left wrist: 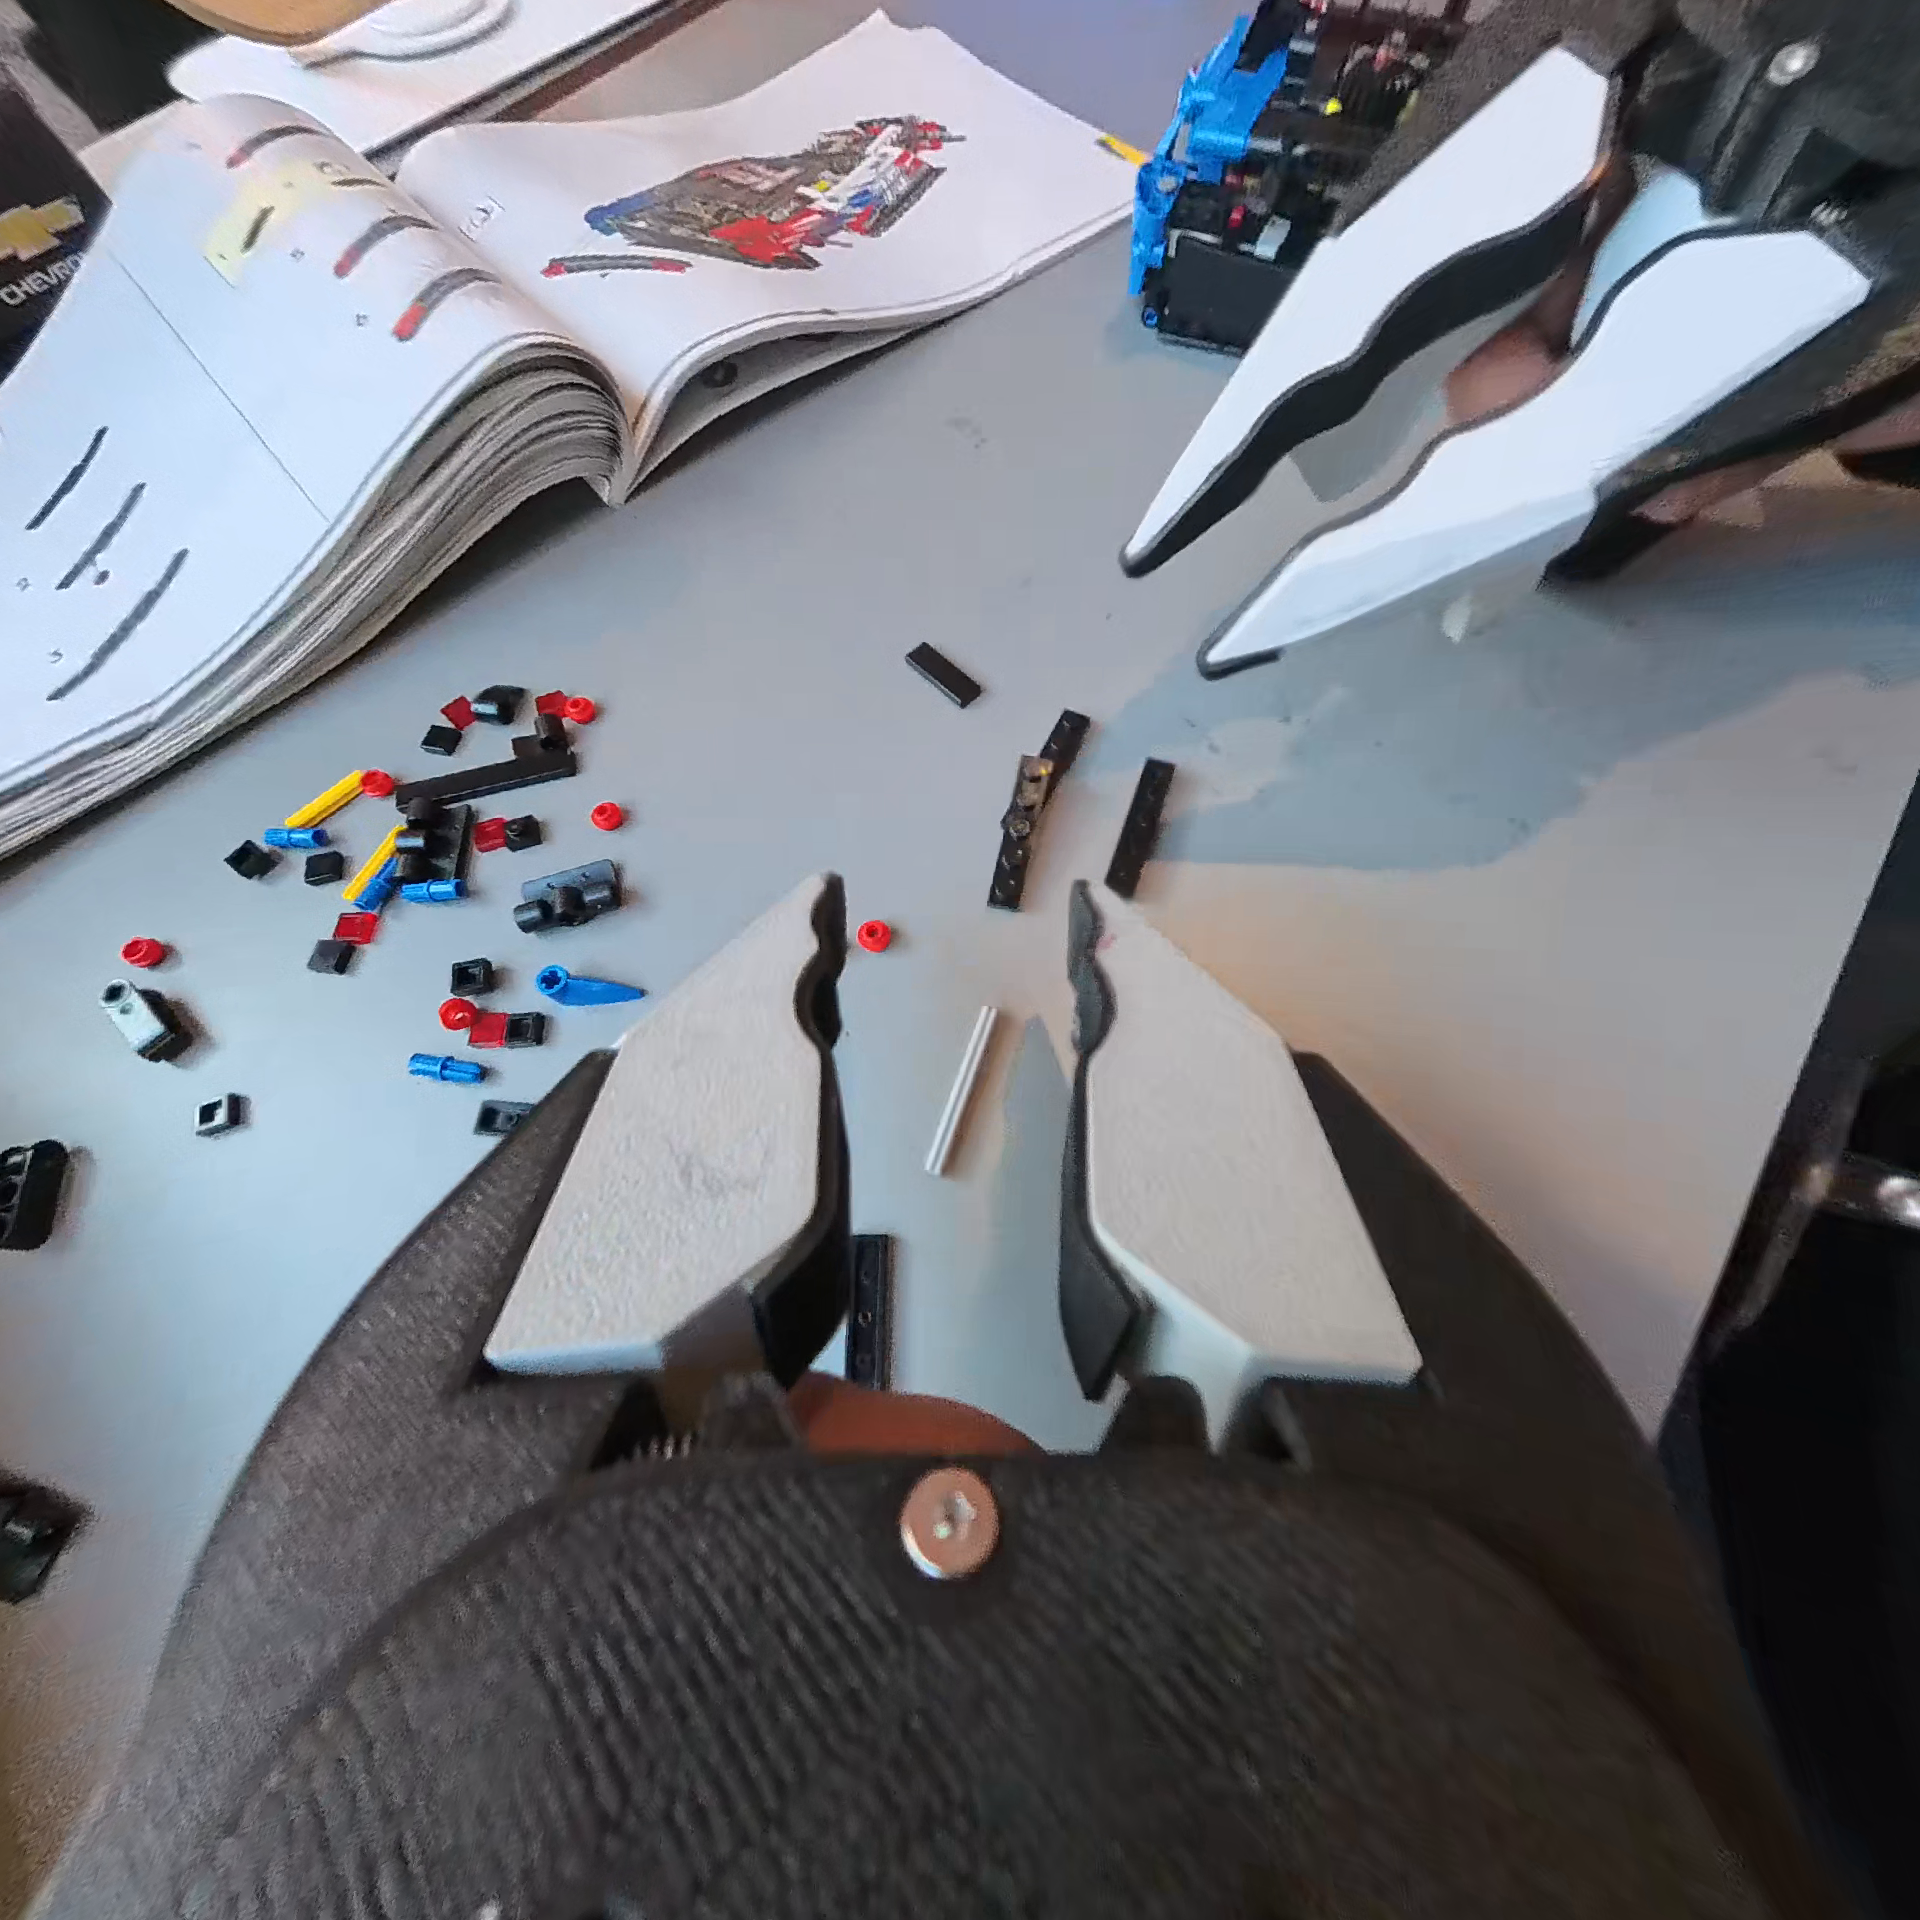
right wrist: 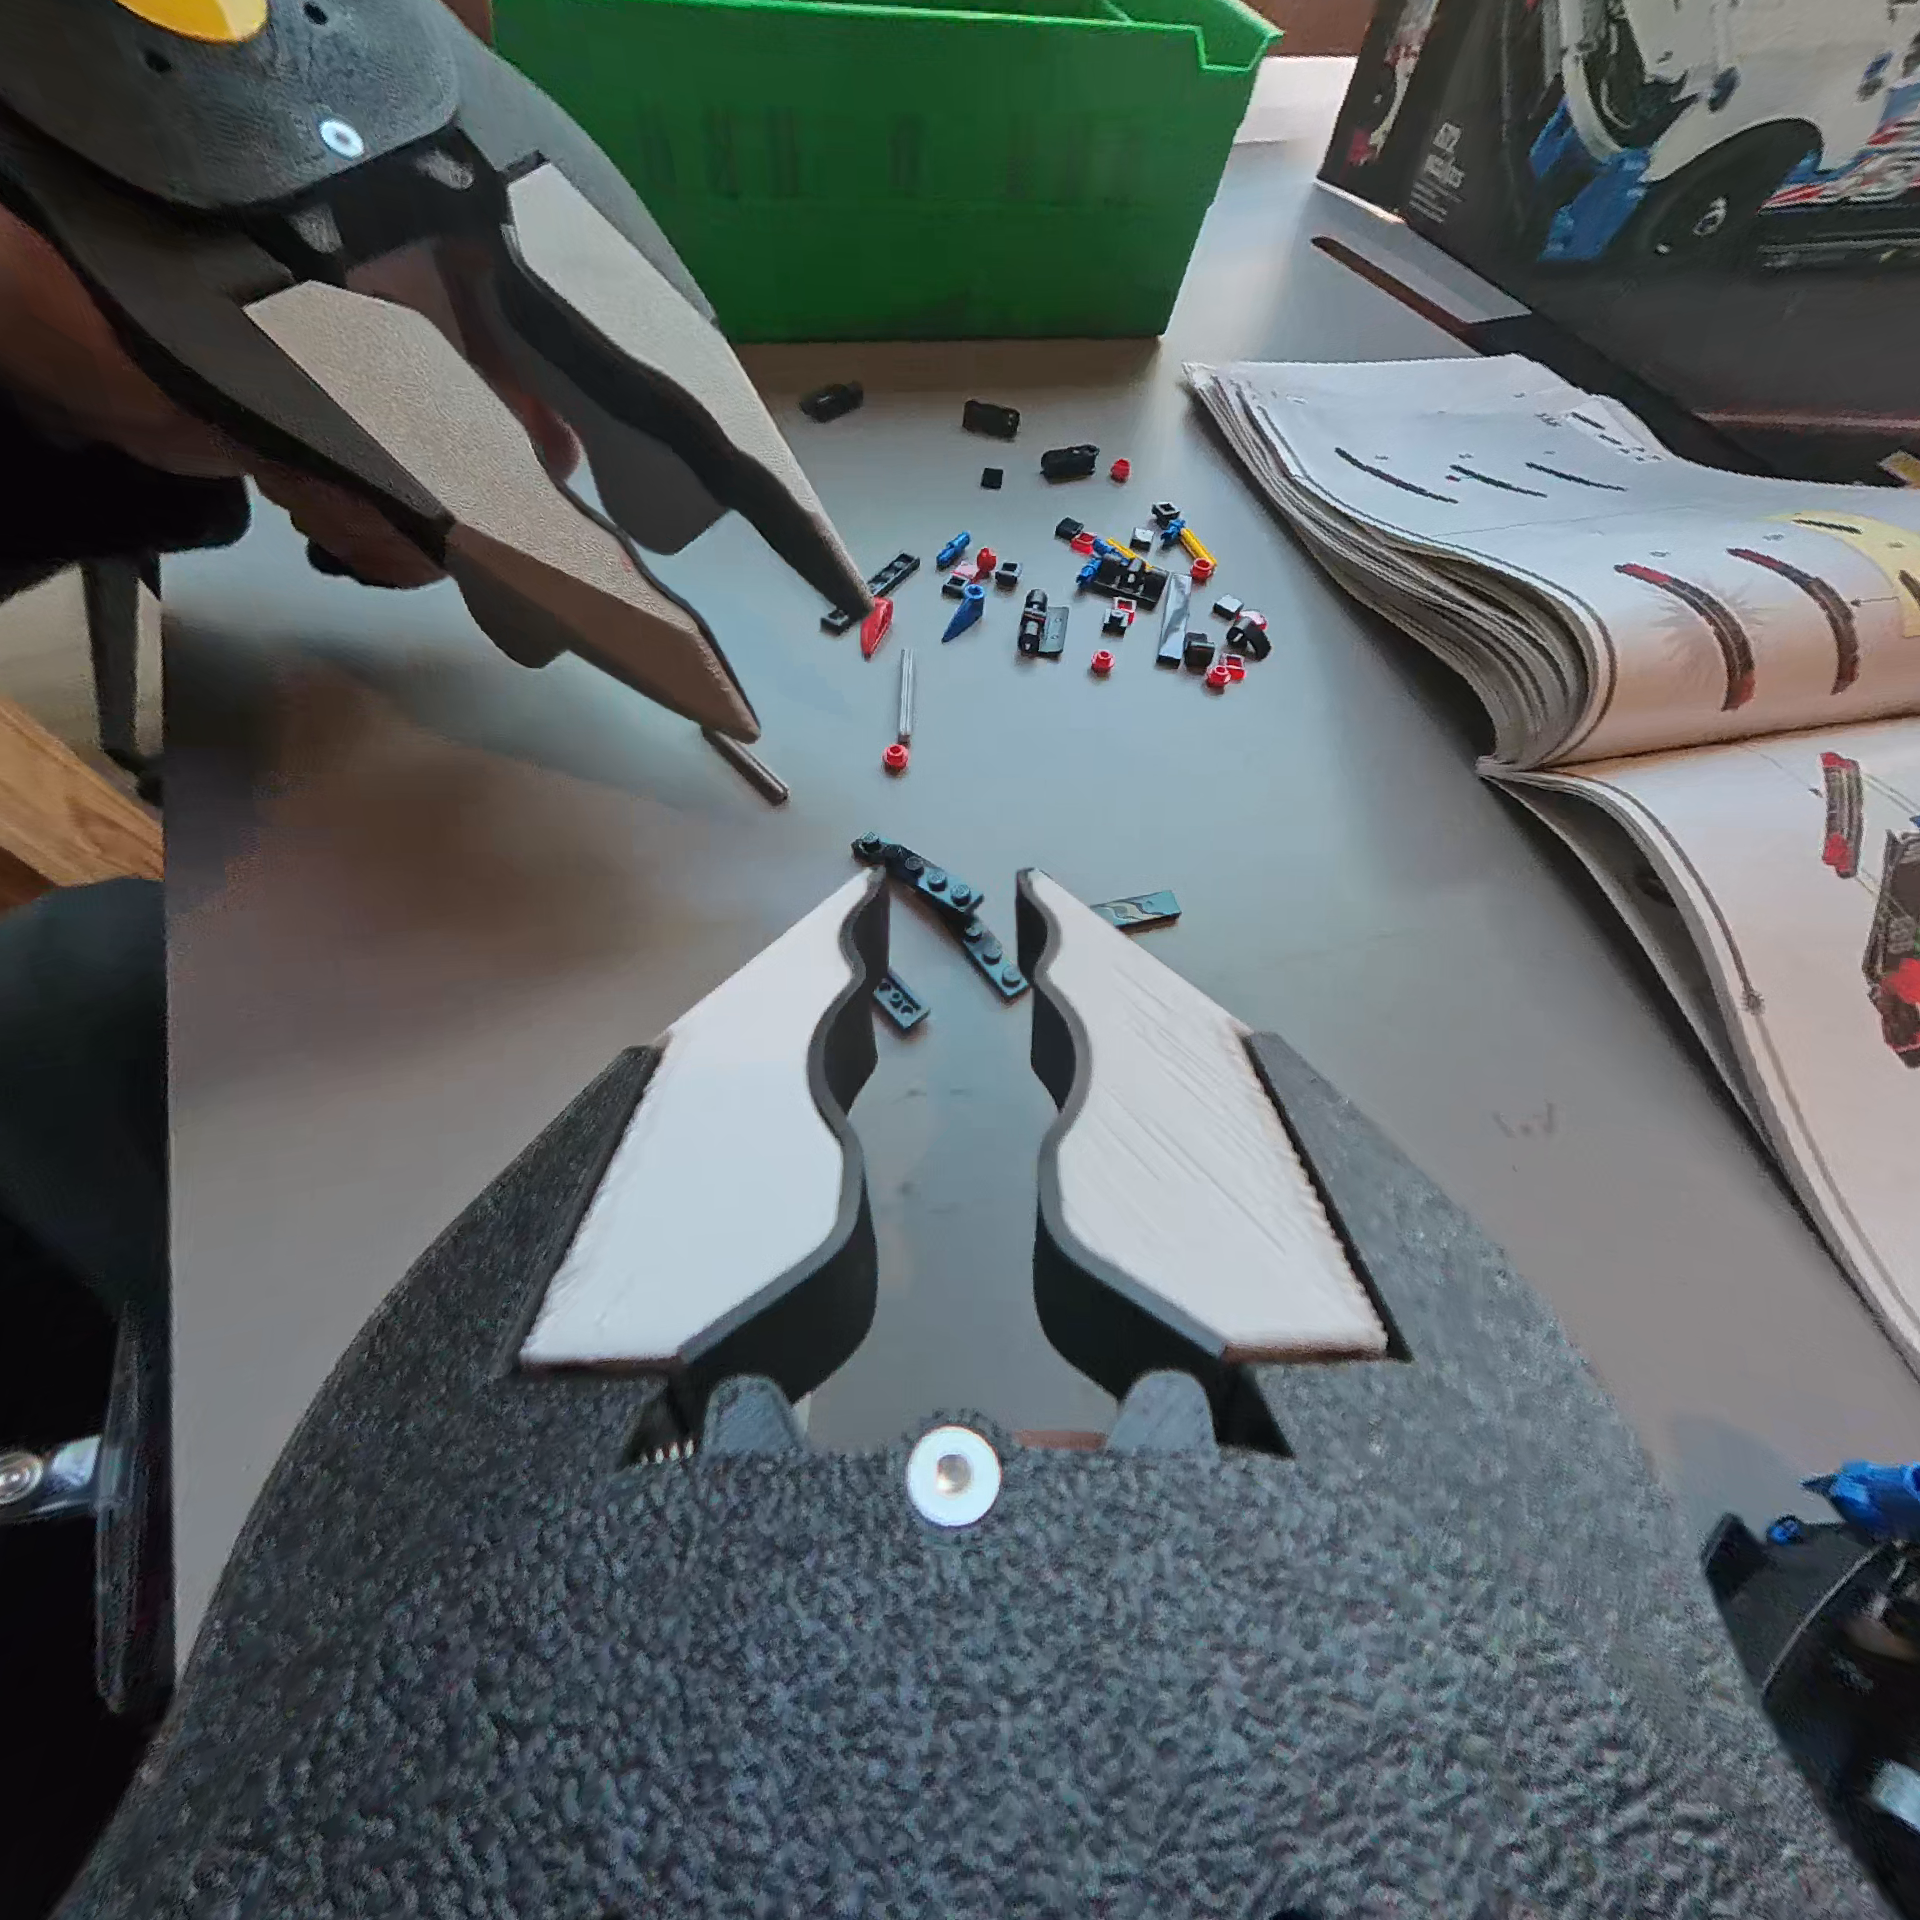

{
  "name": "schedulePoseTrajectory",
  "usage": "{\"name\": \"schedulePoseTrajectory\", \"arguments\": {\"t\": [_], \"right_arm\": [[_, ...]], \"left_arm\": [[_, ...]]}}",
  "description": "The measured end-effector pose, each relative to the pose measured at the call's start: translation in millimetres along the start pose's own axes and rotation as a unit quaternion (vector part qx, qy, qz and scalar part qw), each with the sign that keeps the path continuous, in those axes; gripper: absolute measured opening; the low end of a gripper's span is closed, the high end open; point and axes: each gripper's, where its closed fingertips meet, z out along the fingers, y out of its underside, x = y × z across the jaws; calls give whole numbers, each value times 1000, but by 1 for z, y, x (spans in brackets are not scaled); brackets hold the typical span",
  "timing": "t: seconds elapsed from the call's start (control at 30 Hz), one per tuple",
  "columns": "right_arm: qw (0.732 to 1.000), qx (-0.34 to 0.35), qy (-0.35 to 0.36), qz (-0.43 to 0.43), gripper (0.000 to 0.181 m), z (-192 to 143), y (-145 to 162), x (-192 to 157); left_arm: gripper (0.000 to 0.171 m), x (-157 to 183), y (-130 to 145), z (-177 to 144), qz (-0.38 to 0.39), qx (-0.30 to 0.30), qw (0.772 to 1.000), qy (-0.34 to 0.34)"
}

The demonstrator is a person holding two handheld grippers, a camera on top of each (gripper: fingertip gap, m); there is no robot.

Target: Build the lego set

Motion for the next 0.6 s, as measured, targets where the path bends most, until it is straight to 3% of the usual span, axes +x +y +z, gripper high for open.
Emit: {"name": "schedulePoseTrajectory", "arguments": {"t": [0.2, 0.43, 0.6], "right_arm": [[999, -5, 3, 37, 24, -1, 3, 6], [999, -43, 12, 14, 24, 7, 13, 18], [999, -33, -3, 5, 26, 17, 6, 21]], "left_arm": [[42, -14, -5, 1, 30, -21, 999, -17], [45, -12, 0, 18, 63, -73, 994, 52], [45, -23, -25, 32, 69, -26, 995, 66]]}}
